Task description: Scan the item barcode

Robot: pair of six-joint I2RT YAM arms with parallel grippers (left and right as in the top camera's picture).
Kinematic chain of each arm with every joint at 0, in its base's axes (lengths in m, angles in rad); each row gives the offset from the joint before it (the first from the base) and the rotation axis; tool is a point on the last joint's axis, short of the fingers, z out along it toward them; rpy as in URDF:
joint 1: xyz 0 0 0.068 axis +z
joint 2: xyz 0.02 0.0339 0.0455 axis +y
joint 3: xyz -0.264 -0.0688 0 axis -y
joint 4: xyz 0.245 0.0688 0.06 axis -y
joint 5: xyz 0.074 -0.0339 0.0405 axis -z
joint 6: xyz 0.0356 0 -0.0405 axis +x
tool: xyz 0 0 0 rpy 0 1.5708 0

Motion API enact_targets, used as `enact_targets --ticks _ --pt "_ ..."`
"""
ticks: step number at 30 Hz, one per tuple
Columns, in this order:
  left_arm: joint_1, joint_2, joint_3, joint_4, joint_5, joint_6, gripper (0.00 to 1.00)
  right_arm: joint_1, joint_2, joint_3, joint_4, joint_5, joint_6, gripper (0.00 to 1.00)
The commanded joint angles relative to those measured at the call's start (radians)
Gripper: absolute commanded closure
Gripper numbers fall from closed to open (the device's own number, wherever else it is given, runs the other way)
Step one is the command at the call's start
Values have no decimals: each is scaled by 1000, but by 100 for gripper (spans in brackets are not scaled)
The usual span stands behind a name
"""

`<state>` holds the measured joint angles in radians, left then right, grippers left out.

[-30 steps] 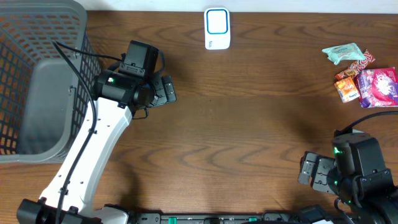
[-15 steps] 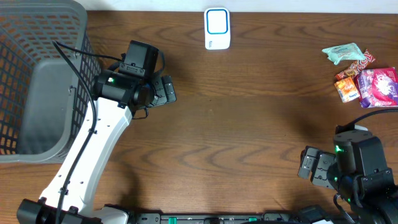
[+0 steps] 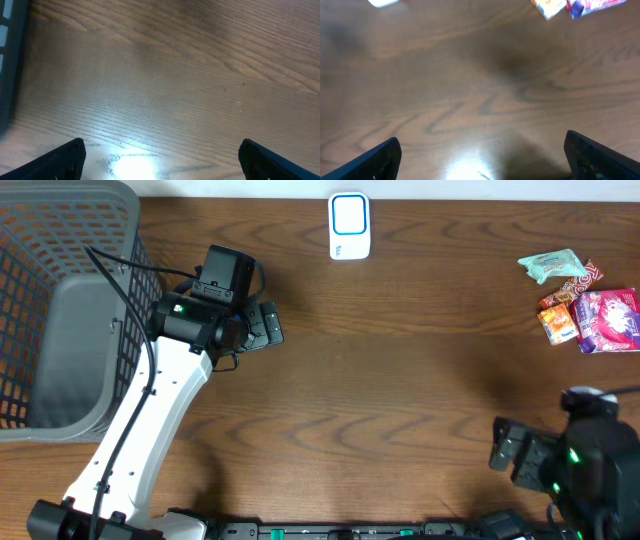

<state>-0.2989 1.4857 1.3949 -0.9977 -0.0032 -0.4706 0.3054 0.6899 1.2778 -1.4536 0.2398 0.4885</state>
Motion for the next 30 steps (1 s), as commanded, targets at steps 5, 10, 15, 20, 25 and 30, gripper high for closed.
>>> enact_targets --ticks 5,10,15,20,25,30 --pt "3 4 9 -4 -9 10 2 7 -149 -4 11 22 -27 1" --pt "3 4 9 -4 -9 10 2 7 -248 -4 14 61 -39 1" --pt "3 4 9 -4 -9 10 2 6 -332 -24 27 69 -45 1" --pt "3 4 9 -4 -9 10 2 -69 -424 -121 138 48 -127 1" --pt "3 4 9 -4 -9 10 2 -179 -520 -255 293 -33 -229 1" --pt "3 4 9 -4 -9 10 2 -237 -564 -360 426 -77 -264 1"
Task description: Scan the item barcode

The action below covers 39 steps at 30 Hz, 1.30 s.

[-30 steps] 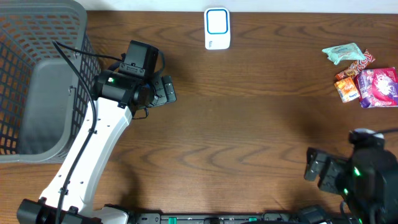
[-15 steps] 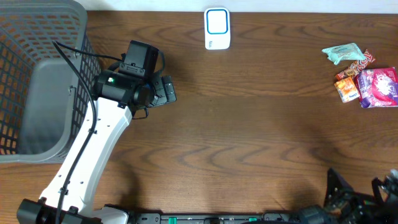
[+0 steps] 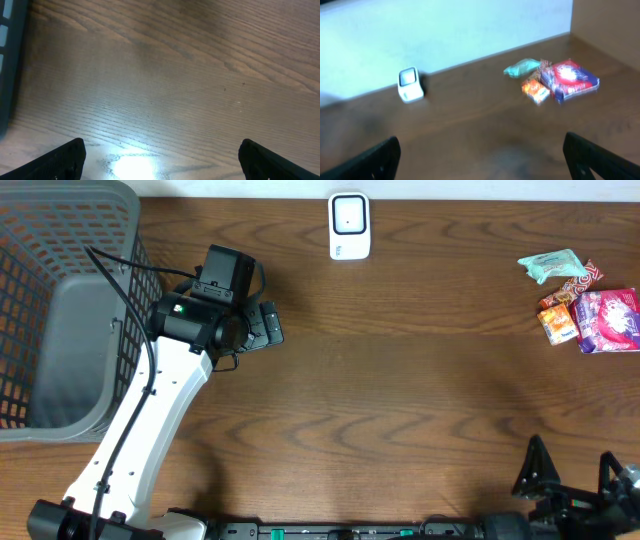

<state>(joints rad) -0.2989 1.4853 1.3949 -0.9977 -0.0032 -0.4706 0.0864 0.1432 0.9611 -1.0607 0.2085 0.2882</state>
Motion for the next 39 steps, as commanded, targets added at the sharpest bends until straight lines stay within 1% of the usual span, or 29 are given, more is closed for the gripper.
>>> enact_targets --ticks 1,6,17,29,35,39 --pt "3 4 9 -4 -9 10 2 -17 -21 -64 58 -55 -77 1" --pt "3 4 9 -4 -9 10 2 -17 -53 -183 192 -108 -131 1" --pt "3 5 9 -4 -9 10 2 -15 -138 -470 490 -156 -133 1" --pt "3 4 9 -4 -9 10 2 21 -138 -769 922 -185 -132 1" --pt "3 4 9 -4 -9 10 2 24 -138 -881 1066 -185 -129 1" --pt "3 4 9 -4 -9 10 2 24 -138 -935 1123 -185 -129 1"
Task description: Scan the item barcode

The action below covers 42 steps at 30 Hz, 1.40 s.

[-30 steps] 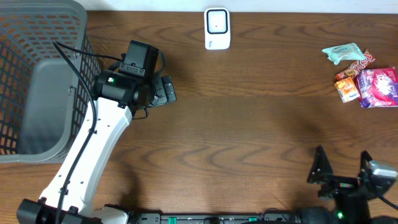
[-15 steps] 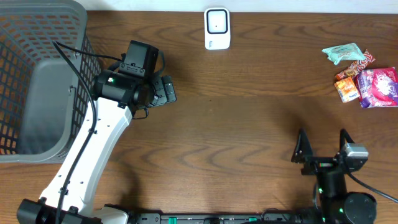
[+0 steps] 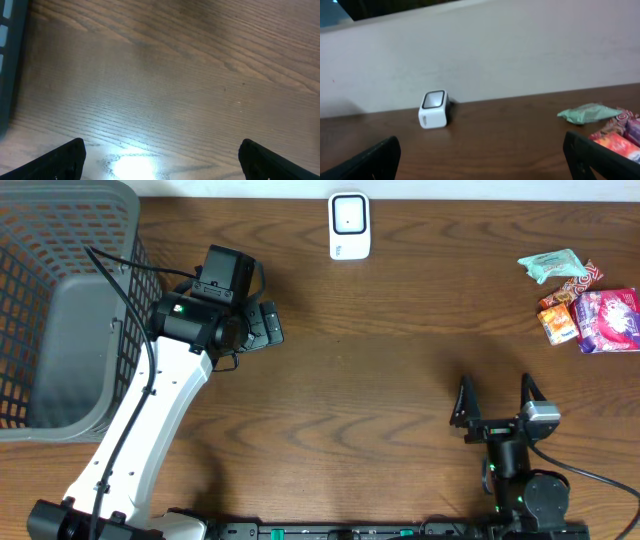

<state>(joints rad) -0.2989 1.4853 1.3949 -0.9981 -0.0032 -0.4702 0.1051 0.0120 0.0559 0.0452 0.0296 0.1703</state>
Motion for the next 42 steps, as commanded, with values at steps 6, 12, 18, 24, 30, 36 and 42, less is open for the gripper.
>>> enact_targets --ticks 6,12,18,24,30,36,42 --pt "3 4 9 -4 -9 10 2 2 -6 -50 35 29 -11 1" --pt "3 5 9 -4 -9 10 2 -21 -6 -50 13 47 -8 1" --pt "3 4 9 -4 -9 10 2 -21 -6 -50 -100 48 20 1" --pt "3 4 9 -4 -9 10 2 -20 -6 -50 -113 47 15 1" --pt "3 4 9 -4 -9 10 2 -19 -6 -50 -113 40 16 1" --pt "3 4 9 -4 -9 10 2 -19 -6 -50 -114 48 -14 1" --pt "3 5 9 -4 -9 10 2 -19 -7 -50 -116 49 -100 1"
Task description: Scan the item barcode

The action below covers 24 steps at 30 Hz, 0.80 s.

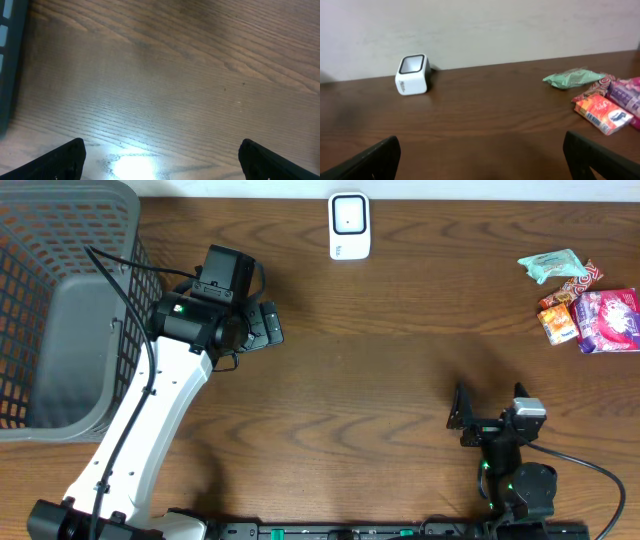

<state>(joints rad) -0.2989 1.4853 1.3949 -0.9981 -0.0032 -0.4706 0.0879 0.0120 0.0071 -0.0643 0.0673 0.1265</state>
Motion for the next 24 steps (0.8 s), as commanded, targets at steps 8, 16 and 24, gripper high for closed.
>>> enact_targets --ticks 8,16,24 --pt "3 4 9 -4 -9 10 2 -1 -7 -2 -8 2 -53 1" --pt "3 4 9 -4 -9 10 2 -1 -7 -2 -10 -6 -53 1" --pt "3 4 9 -4 -9 10 2 -2 -7 -2 -12 -10 -65 1"
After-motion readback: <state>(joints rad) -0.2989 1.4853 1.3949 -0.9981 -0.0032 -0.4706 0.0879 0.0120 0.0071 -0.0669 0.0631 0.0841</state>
